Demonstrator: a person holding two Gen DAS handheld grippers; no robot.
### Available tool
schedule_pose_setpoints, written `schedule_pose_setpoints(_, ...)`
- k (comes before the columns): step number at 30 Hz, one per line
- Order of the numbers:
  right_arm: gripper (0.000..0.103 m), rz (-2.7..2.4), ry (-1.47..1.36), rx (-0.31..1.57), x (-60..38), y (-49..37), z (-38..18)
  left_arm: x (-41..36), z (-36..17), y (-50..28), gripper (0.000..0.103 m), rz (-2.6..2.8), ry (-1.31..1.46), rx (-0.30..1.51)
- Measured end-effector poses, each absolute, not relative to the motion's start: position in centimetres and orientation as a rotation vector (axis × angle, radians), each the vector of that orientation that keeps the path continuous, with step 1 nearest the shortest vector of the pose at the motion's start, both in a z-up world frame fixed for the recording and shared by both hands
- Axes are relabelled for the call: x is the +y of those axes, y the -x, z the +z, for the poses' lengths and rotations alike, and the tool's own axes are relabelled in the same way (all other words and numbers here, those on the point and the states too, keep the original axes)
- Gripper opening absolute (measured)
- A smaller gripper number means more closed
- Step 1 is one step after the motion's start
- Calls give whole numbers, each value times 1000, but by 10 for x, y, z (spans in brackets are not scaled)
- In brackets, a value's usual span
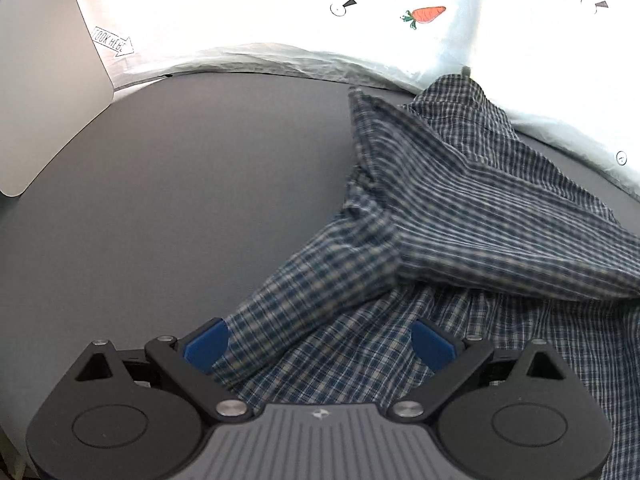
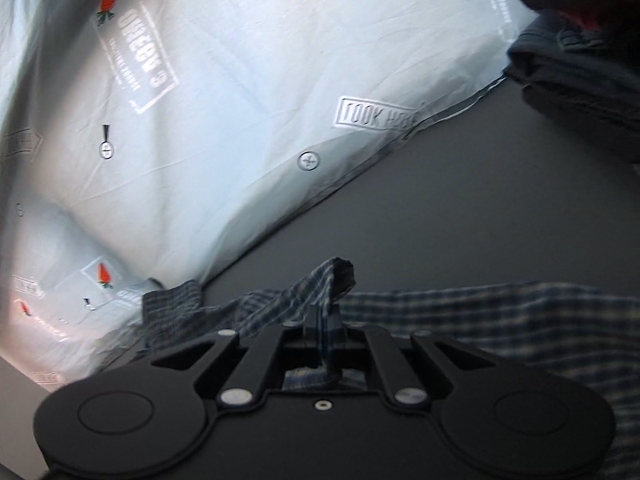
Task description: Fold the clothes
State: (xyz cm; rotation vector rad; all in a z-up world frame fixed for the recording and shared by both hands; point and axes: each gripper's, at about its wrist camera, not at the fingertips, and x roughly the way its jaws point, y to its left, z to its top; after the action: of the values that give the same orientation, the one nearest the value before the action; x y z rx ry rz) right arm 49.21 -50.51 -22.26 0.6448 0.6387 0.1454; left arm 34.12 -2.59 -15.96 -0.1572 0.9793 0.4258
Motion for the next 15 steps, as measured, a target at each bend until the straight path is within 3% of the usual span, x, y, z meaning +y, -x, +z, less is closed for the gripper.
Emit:
schedule_pose_setpoints(8, 5, 58, -525, 732, -493, -489, -243, -19, -163, -334, 98, 431, 136, 998)
schedule_pose_setpoints(10, 11, 53, -501, 727, -488, -482, -239, -15, -163, -327, 98, 438, 134, 984)
schedule_pose_setpoints(12, 29, 53, -501, 707, -485, -474, -232, -10, -162, -318, 98, 445, 142, 960)
schedule_pose_setpoints(15, 38, 50, -489, 672, -476, -456, -218, -1, -159, -303, 98, 437, 146, 909)
